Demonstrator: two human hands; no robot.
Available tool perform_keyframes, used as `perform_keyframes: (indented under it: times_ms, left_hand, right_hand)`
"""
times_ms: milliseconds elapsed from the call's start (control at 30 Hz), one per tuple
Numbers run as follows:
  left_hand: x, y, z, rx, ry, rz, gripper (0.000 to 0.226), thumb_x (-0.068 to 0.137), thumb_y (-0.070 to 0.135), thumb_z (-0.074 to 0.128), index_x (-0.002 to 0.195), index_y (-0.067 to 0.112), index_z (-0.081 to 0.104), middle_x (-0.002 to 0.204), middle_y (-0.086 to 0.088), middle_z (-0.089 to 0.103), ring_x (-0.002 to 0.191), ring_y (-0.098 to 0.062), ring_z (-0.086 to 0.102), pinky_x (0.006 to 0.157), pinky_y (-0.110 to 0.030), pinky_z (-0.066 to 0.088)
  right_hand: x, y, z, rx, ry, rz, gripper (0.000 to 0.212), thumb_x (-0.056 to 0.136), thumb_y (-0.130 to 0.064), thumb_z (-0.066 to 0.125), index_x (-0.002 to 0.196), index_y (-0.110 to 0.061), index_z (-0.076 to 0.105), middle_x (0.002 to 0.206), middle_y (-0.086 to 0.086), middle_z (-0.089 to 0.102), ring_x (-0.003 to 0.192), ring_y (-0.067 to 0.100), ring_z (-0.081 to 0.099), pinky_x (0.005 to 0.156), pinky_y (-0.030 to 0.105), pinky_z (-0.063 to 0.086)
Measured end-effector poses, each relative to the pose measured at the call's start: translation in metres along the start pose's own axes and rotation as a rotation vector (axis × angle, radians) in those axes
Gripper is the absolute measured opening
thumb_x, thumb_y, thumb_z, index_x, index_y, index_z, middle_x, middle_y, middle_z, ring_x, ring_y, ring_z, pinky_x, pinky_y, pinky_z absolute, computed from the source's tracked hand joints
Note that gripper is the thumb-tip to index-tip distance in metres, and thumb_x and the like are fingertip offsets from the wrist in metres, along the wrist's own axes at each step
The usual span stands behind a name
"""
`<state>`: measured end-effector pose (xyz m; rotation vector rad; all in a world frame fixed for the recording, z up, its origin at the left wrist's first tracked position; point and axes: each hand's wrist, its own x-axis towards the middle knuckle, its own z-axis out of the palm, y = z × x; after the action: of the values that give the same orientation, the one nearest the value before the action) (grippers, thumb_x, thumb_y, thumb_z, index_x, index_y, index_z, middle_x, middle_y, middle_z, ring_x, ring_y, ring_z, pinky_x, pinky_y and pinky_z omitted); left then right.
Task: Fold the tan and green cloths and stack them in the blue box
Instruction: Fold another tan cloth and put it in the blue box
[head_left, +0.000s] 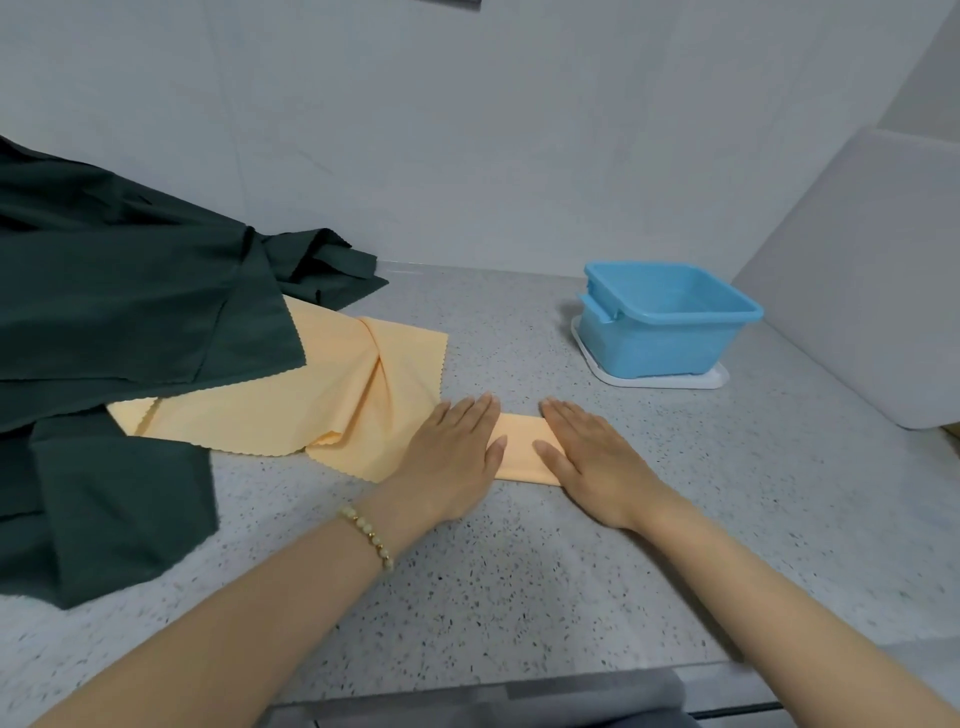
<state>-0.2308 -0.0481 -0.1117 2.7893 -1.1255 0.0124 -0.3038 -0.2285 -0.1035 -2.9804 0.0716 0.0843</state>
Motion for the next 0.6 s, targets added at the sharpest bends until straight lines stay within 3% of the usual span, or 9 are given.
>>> perform_keyframes:
  times_ms: [233, 333, 400, 467, 533, 600]
  left_hand:
    - [-0.001, 0.001, -0.001, -0.01, -0.079, -0.005, 0.074, 0.097, 0.058, 0.012, 0.153, 0.012, -0.004, 0.161, -0.002, -0.005, 0.147, -0.014, -0.003, 0.119, -0.032, -0.006]
    - [0.001, 0.003, -0.004, 0.019, -0.1, -0.023, 0.074, 0.097, 0.058, 0.012, 0.153, 0.012, -0.004, 0.161, -0.003, -0.003, 0.147, -0.017, 0.002, 0.119, -0.034, -0.002]
    - [0.003, 0.005, -0.008, 0.04, -0.096, -0.037, 0.073, 0.097, 0.058, 0.011, 0.153, 0.011, 0.004, 0.161, -0.004, 0.006, 0.144, -0.021, 0.011, 0.117, -0.036, 0.005]
    - [0.007, 0.008, -0.018, 0.05, -0.084, -0.039, 0.069, 0.098, 0.055, 0.009, 0.147, 0.009, 0.026, 0.154, -0.007, 0.027, 0.135, -0.024, 0.025, 0.11, -0.037, 0.015]
    - [0.013, 0.009, -0.03, 0.056, -0.101, -0.039, 0.061, 0.101, 0.048, 0.009, 0.131, 0.009, 0.045, 0.137, -0.007, 0.045, 0.125, -0.026, 0.034, 0.103, -0.038, 0.022]
    - [0.015, 0.009, -0.038, 0.07, -0.133, -0.017, 0.052, 0.103, 0.041, 0.015, 0.124, 0.009, 0.05, 0.13, -0.008, 0.05, 0.122, -0.027, 0.036, 0.101, -0.038, 0.026]
  right_hand:
    - [-0.024, 0.038, -0.012, 0.051, -0.064, 0.121, 0.062, 0.099, -0.051, 0.015, 0.152, -0.022, -0.001, 0.16, -0.007, -0.001, 0.146, 0.007, -0.003, 0.115, 0.025, -0.005]
    - [-0.03, 0.032, -0.02, 0.313, 0.044, 0.212, 0.064, 0.098, -0.05, 0.03, 0.151, -0.018, 0.015, 0.157, -0.002, 0.019, 0.143, 0.015, 0.021, 0.115, 0.029, 0.015]
    - [-0.039, 0.03, -0.029, 0.42, 0.221, 0.329, 0.063, 0.092, -0.054, 0.045, 0.143, -0.018, 0.037, 0.142, -0.001, 0.045, 0.123, 0.017, 0.047, 0.1, 0.03, 0.036]
    - [-0.046, 0.029, -0.042, 0.363, 0.319, 0.407, 0.056, 0.084, -0.058, 0.057, 0.124, -0.019, 0.055, 0.113, -0.003, 0.061, 0.096, 0.013, 0.057, 0.079, 0.028, 0.044]
    - [-0.046, 0.027, -0.049, 0.522, 0.259, 0.471, 0.049, 0.081, -0.05, 0.067, 0.111, -0.011, 0.061, 0.096, 0.001, 0.068, 0.08, 0.013, 0.062, 0.07, 0.027, 0.048]
    - [-0.042, 0.019, -0.053, 0.881, 0.159, 0.527, 0.044, 0.082, -0.031, 0.072, 0.11, 0.001, 0.061, 0.09, 0.012, 0.071, 0.065, 0.013, 0.066, 0.059, 0.024, 0.054]
